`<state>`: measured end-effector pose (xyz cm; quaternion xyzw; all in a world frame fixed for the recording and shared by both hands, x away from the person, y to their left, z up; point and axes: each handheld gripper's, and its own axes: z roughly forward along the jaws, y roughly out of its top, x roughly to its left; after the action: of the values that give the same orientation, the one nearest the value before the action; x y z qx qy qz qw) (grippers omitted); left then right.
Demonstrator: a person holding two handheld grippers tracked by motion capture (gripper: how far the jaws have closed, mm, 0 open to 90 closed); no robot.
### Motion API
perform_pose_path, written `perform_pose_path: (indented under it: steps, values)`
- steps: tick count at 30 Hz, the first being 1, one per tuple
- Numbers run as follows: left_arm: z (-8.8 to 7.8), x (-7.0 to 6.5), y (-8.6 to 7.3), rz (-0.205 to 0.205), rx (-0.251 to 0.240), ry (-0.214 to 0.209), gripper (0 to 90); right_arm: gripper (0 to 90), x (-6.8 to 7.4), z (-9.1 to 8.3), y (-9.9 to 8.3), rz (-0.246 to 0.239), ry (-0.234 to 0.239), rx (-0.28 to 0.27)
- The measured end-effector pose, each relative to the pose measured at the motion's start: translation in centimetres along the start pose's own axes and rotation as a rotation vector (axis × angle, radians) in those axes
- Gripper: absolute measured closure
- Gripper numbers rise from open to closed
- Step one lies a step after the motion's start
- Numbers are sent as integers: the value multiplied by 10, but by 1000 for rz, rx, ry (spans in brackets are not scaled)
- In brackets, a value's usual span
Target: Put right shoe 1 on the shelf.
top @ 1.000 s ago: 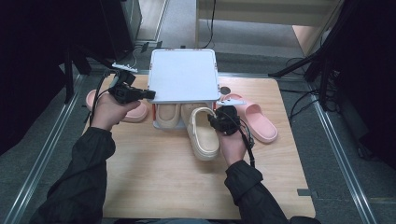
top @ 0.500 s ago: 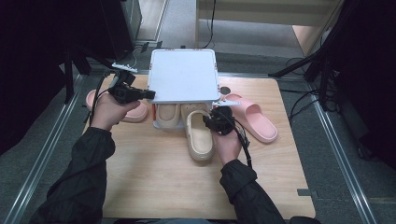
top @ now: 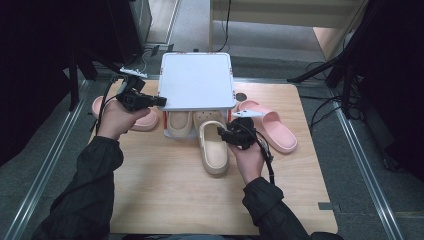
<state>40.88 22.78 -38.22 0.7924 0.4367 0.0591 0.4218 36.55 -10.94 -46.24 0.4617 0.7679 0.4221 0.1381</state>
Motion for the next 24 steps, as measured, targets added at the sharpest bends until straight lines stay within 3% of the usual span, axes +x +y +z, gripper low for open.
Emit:
perform_pose_path:
  steps: [5,9,14,22,24]
  values:
    - [0,0,0,0,0,0,882,613,2,-13,-5,-10,24,0]
    - [0,0,0,2,-1,-5,878,707,5,-25,-17,-25,68,-18]
    - [0,0,0,5,0,-3,879,819,13,-31,-31,-43,104,-12]
    - [0,-1,0,6,1,0,879,886,19,-36,-52,-84,117,5]
    - [0,0,0,6,1,-1,879,900,19,-38,-59,-72,136,3]
